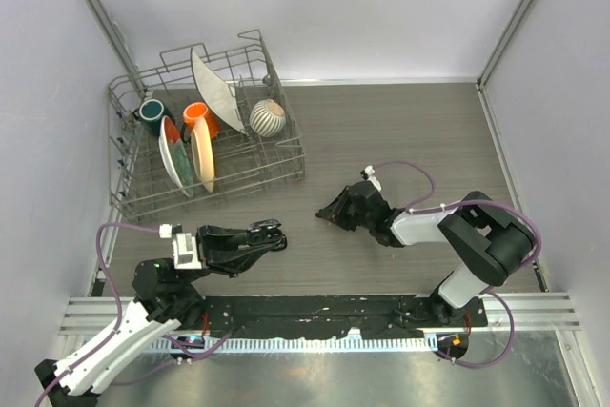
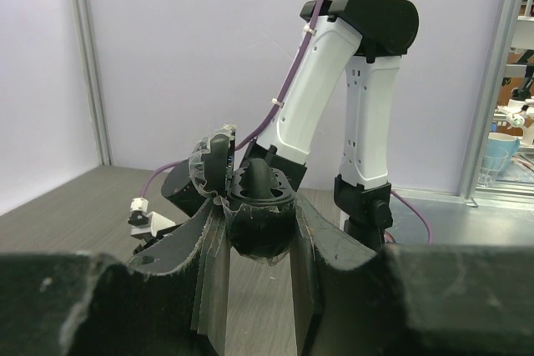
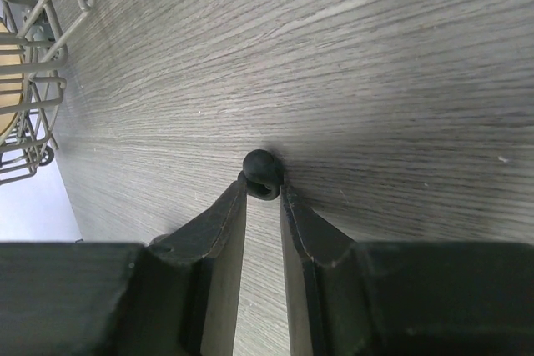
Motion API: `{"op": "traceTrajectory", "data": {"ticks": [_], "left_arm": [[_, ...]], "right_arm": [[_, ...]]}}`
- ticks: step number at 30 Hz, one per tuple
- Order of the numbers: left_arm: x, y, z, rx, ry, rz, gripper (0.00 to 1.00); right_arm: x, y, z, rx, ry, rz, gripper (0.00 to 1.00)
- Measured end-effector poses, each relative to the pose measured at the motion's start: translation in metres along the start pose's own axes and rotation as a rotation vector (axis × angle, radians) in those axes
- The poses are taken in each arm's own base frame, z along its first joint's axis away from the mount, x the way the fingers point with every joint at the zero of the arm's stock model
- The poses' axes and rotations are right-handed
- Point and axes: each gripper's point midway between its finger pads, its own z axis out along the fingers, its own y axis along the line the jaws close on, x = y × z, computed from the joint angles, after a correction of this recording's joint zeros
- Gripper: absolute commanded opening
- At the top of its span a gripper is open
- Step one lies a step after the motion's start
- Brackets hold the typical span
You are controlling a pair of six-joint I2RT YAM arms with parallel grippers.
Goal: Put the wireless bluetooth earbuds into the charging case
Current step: Pick up the earbud from the center of the board.
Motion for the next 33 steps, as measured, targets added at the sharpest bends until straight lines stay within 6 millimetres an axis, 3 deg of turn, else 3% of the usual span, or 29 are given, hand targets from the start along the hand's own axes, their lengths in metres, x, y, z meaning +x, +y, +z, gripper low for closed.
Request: {"op": "traceTrajectory", "data": {"ticks": [10,27,33], "left_arm": [[0.002,0.001,0.0,-0.004,0.006,-0.003,0.0],[0.002,0.002,0.0,-0.012,0.007,-0.005,0.0],[0.003,0.002,0.0,-0.013,0.009,-0.005,0.0]], "right_arm": [[-0.004,0.002,0.006,0.034,0.004,-0.06,0.21],[-0.005,0.008,0.014,0.085,0.03,-0.184,0.26],[-0.007,0.011,0.018,0.096,0.025,-0.203,0.23]]}}
